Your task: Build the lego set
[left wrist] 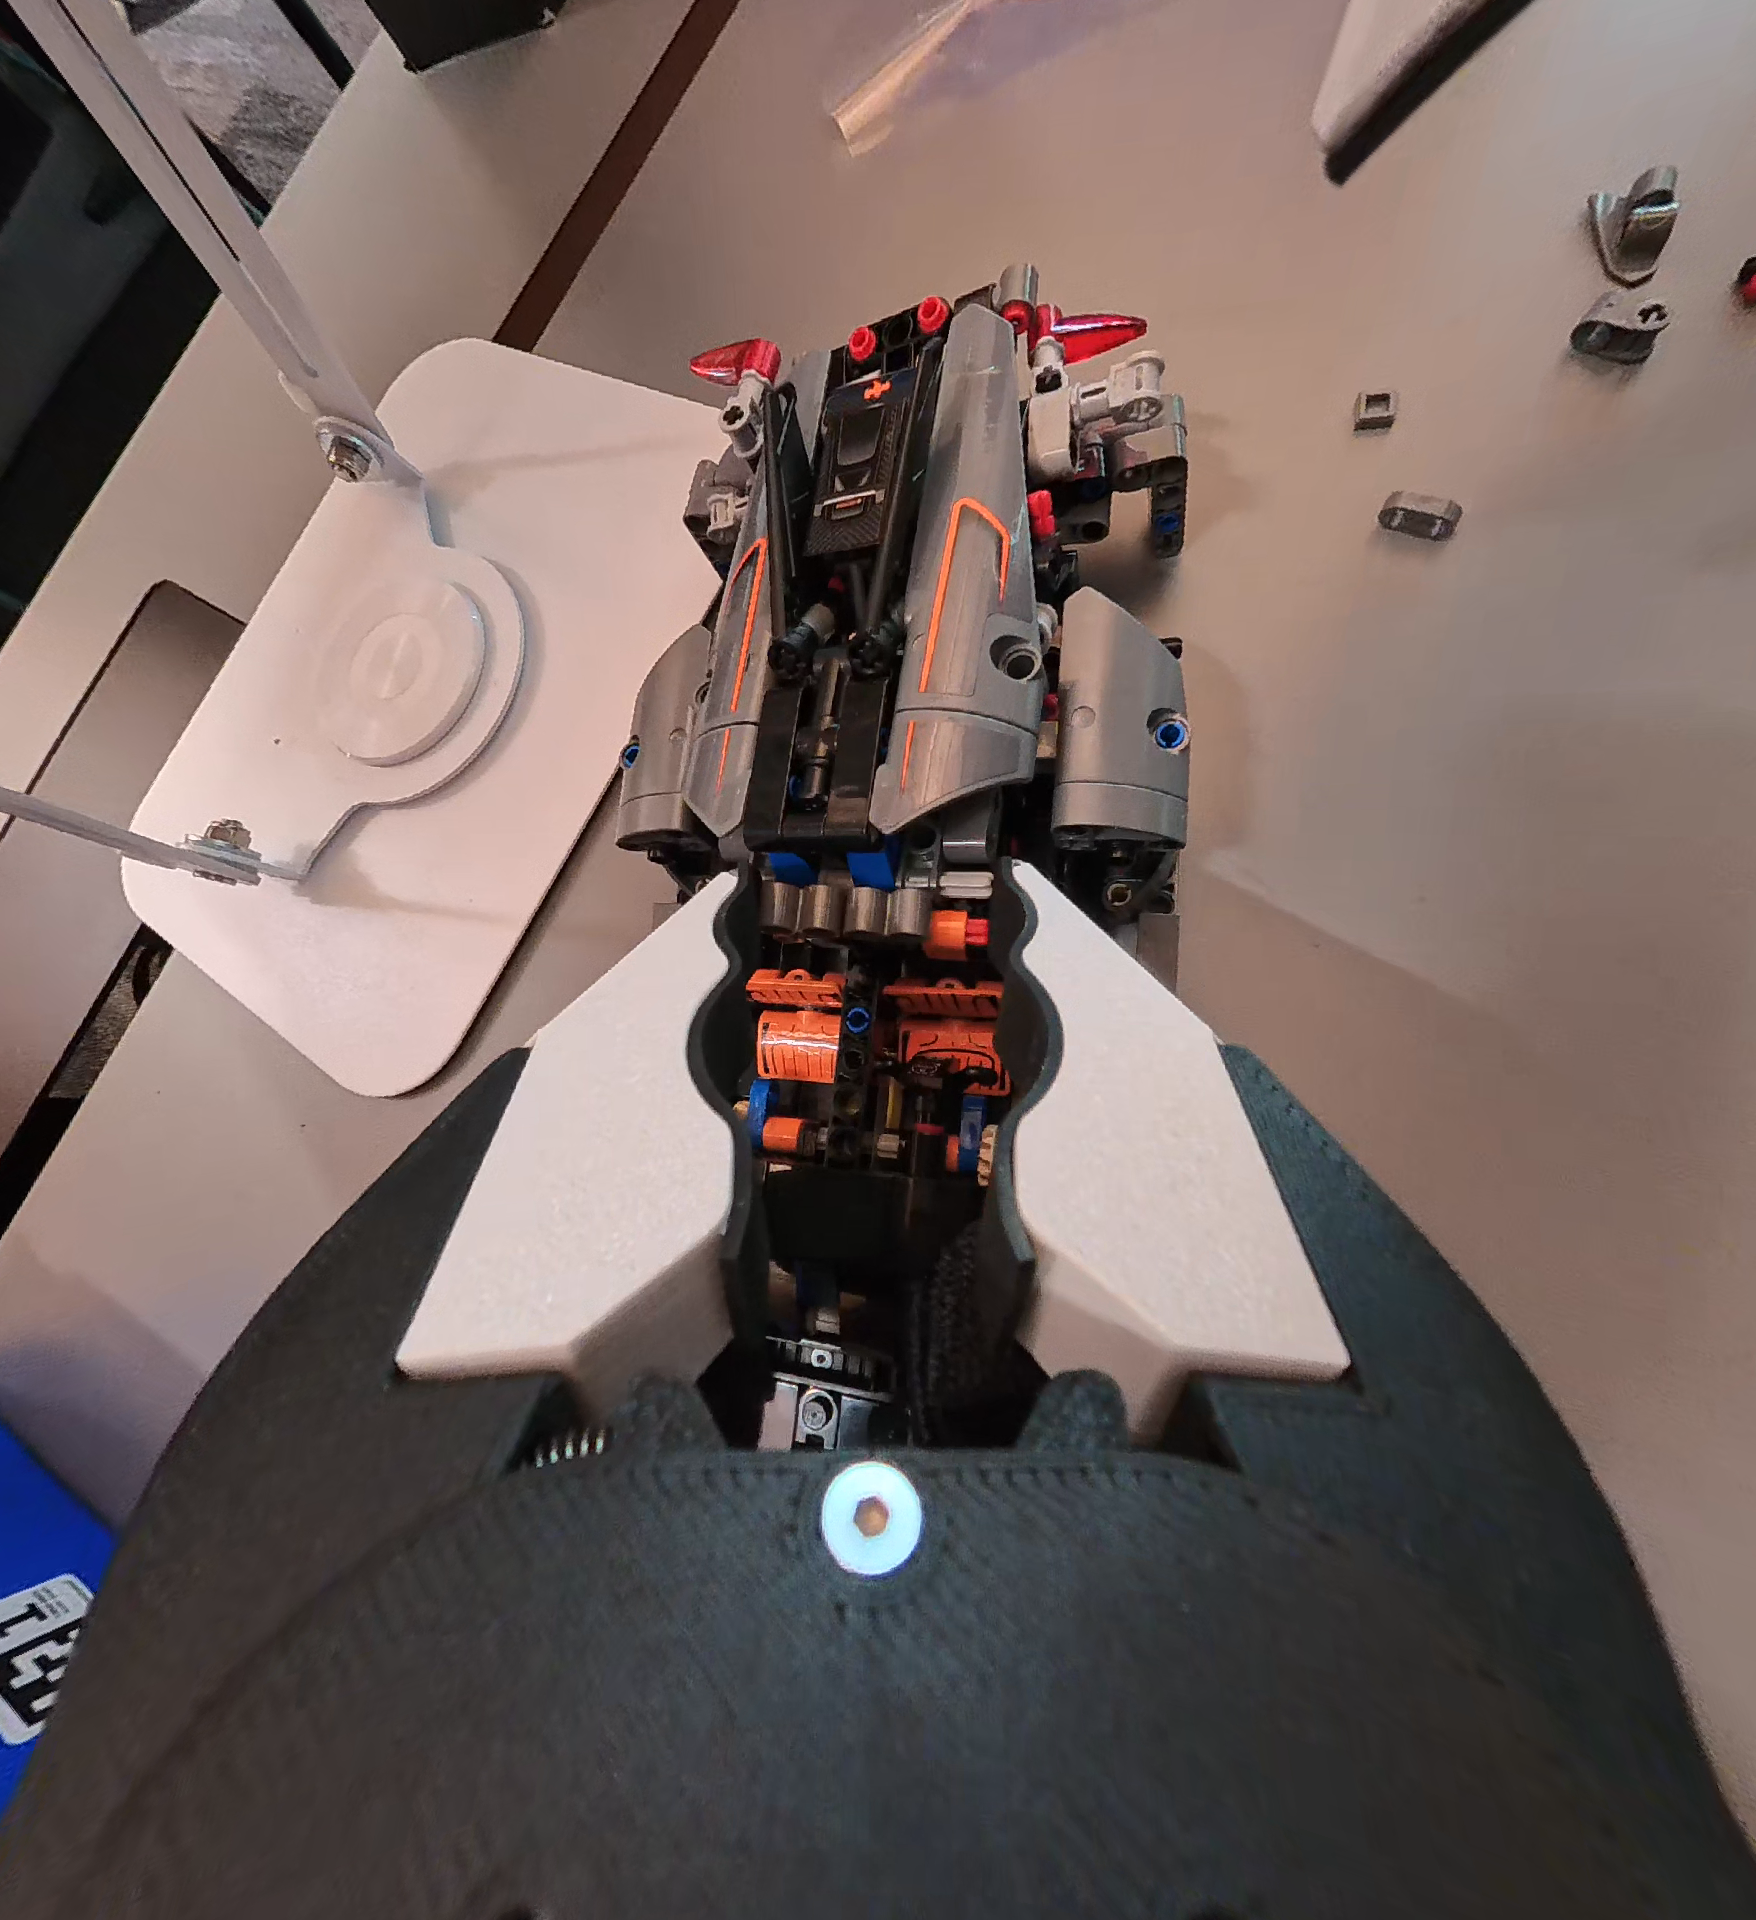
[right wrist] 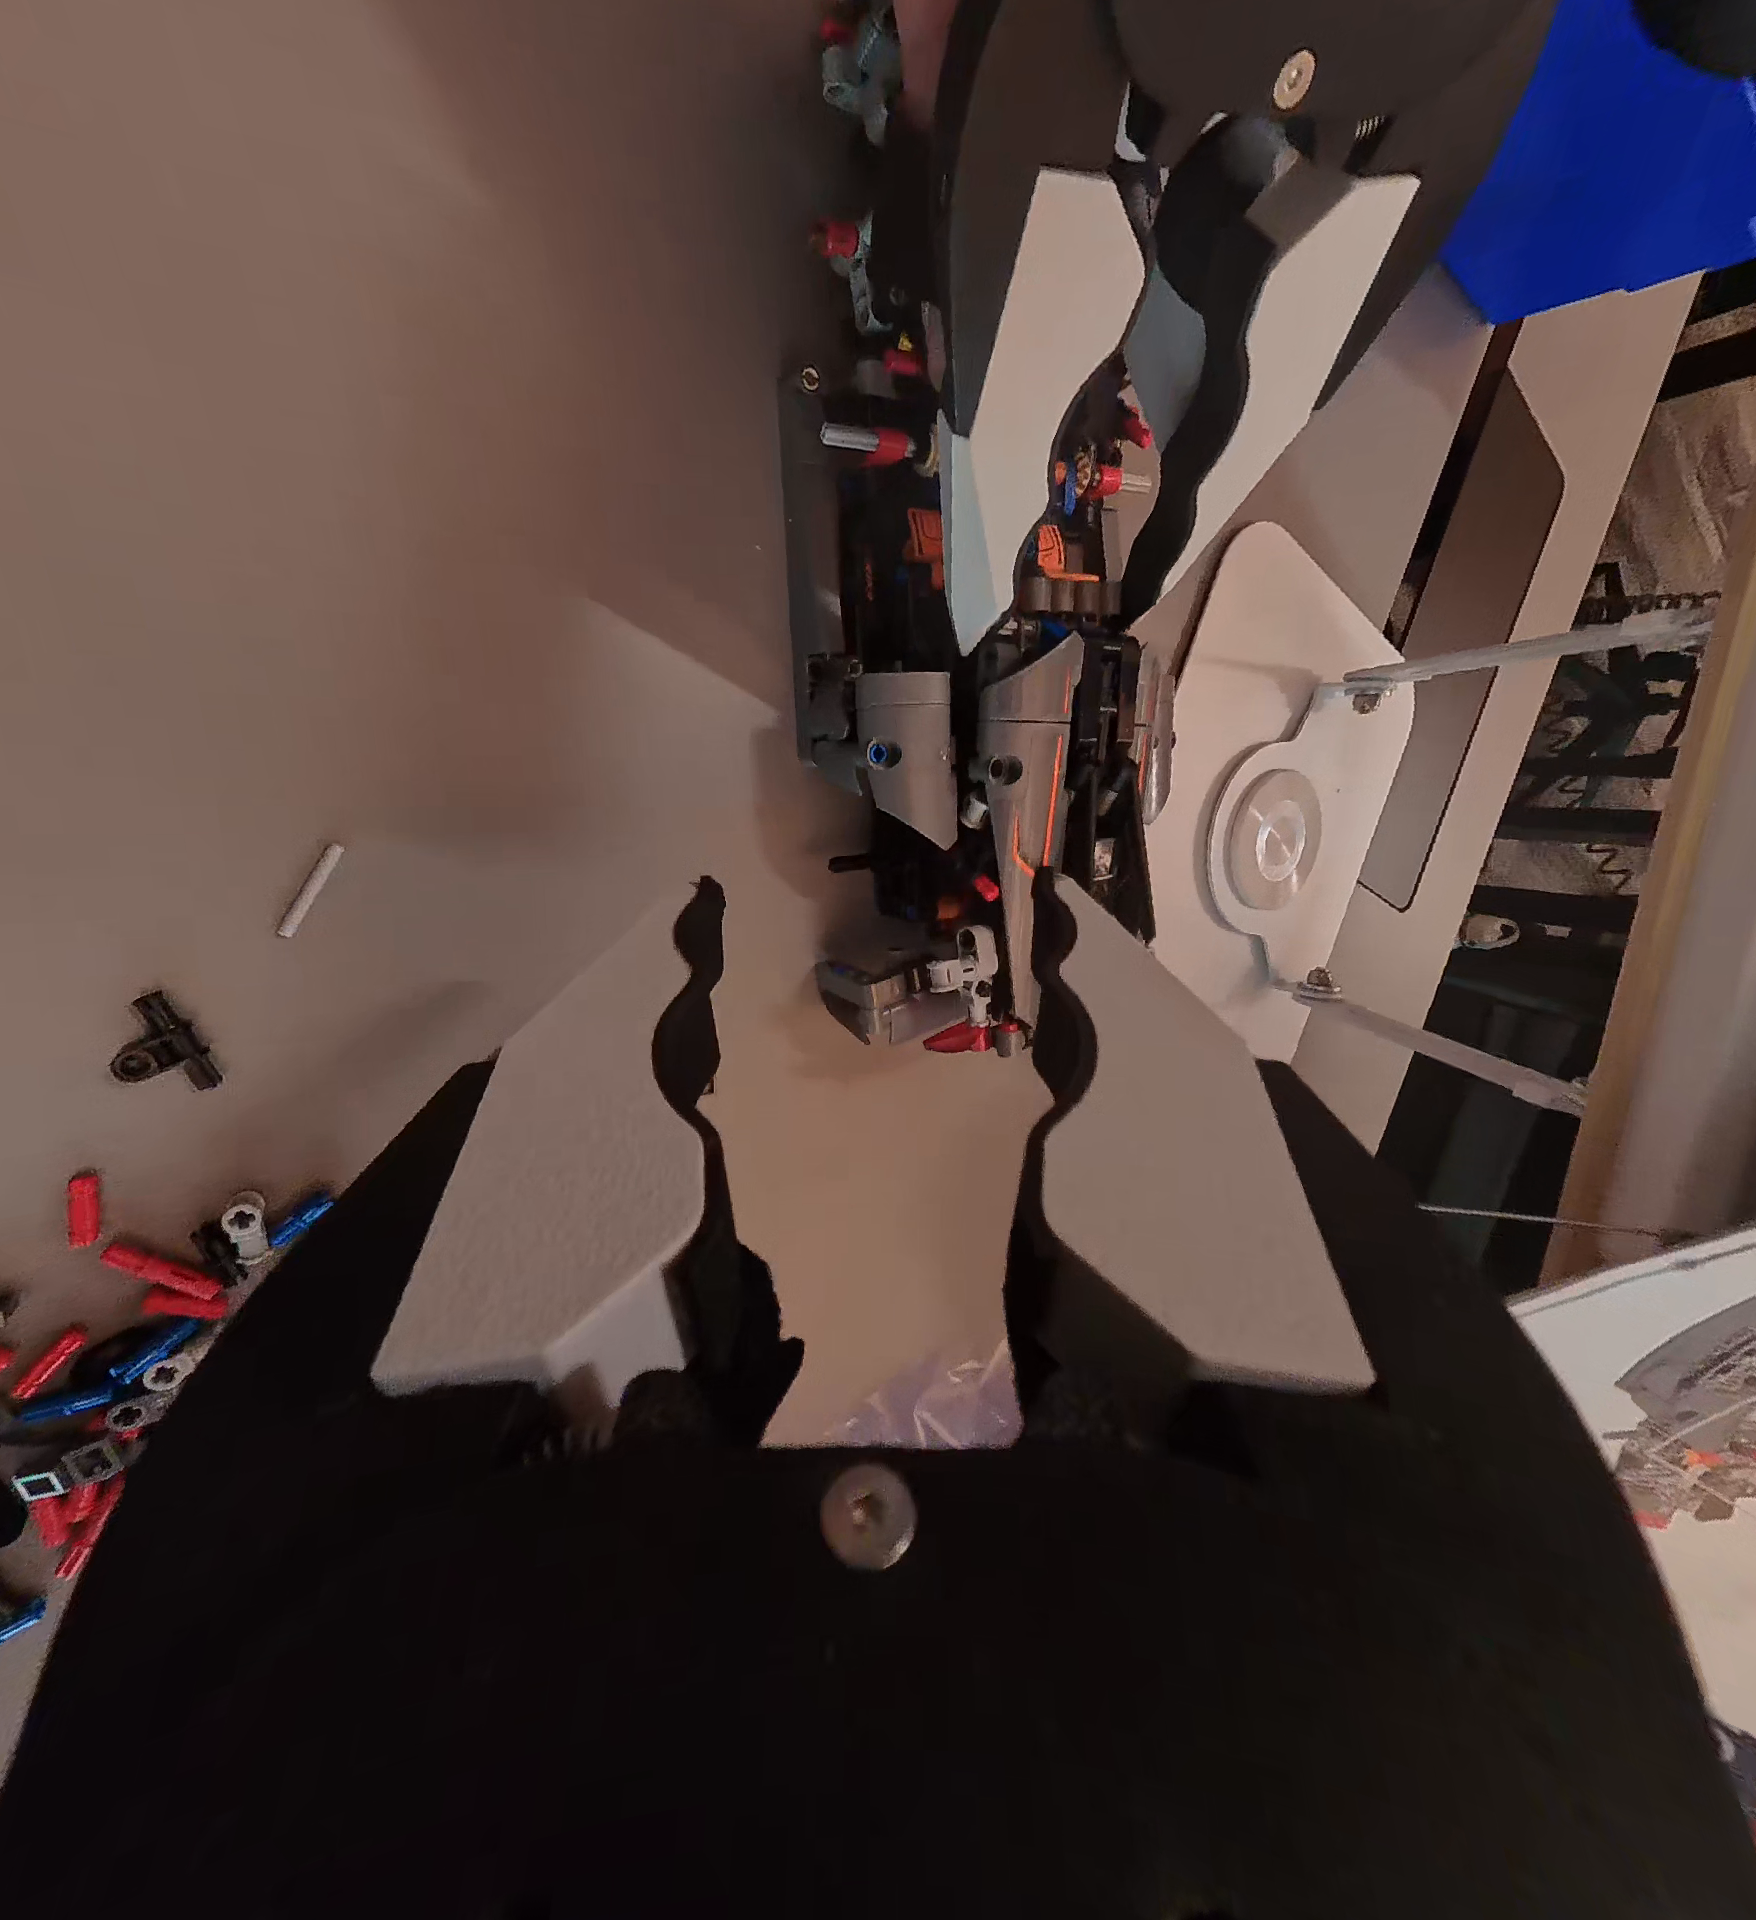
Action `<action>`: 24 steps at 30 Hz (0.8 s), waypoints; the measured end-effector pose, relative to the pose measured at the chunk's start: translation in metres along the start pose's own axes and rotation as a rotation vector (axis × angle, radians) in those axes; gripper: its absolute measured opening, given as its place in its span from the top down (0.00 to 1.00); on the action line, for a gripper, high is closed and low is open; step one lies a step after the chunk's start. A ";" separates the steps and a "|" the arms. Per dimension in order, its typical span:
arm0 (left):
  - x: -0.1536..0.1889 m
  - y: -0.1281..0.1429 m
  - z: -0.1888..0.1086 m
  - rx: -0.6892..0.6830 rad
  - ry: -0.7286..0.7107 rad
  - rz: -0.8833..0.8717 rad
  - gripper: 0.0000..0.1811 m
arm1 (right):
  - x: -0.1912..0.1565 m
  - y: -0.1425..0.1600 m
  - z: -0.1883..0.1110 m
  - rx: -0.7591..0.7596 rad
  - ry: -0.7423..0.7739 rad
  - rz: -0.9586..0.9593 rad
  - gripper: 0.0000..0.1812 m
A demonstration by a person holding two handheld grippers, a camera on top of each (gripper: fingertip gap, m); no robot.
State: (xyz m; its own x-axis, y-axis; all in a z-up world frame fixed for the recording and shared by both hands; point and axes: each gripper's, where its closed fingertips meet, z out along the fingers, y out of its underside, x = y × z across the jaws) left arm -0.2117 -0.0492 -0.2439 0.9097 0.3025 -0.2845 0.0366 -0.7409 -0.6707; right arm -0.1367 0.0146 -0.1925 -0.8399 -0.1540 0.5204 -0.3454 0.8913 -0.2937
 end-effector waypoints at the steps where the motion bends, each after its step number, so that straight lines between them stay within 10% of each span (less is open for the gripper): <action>1: 0.000 0.000 0.000 -0.001 0.000 -0.001 0.77 | 0.000 0.002 -0.001 0.004 -0.003 0.008 0.68; 24: 0.010 -0.001 -0.001 -0.018 0.033 0.008 0.75 | -0.015 0.011 -0.010 -0.013 -0.008 -0.027 0.68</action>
State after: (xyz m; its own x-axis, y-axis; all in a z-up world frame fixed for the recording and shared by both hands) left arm -0.2026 -0.0457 -0.2454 0.9231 0.2766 -0.2671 0.0363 -0.7542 -0.6556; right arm -0.1233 0.0310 -0.1957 -0.8337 -0.1818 0.5215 -0.3627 0.8923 -0.2687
